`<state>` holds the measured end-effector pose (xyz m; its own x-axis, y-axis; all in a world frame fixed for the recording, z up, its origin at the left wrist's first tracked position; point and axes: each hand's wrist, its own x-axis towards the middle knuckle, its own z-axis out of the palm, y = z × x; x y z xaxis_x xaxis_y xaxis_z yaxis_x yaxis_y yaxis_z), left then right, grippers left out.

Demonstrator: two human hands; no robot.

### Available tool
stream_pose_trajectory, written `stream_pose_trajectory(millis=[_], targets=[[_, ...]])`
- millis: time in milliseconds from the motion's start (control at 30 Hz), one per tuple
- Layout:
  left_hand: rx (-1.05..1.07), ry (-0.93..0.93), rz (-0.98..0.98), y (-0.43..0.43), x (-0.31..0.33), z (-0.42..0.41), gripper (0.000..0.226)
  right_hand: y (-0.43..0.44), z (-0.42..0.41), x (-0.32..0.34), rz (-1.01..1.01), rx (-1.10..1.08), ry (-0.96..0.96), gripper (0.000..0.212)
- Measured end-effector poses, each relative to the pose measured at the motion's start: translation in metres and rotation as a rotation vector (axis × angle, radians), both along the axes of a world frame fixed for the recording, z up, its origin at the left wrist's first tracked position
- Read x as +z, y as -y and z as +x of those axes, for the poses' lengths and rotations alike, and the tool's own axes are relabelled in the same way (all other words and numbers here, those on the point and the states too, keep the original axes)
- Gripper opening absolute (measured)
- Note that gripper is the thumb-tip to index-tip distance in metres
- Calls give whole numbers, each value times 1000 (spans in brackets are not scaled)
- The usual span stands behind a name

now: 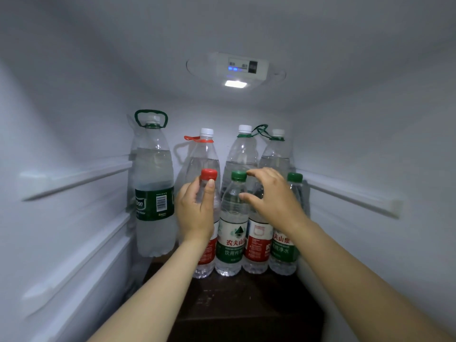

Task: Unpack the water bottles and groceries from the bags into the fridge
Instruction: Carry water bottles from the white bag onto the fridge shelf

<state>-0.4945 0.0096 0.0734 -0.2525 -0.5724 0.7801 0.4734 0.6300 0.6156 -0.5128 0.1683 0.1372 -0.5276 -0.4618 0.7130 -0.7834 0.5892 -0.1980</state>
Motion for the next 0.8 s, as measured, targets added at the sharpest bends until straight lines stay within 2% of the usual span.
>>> stream_pose_trajectory(millis=[367,567,800], targets=[[28,19,-11,-1,3,2,36,1,-7,-6,-13,-1,-29,62],[-66,172,-84,0,3,18,47,-5,2,-2,17,-35,-83,55],[-1,353,-139,-9,16,64,67,-27,40,7,111,-151,-168,48]])
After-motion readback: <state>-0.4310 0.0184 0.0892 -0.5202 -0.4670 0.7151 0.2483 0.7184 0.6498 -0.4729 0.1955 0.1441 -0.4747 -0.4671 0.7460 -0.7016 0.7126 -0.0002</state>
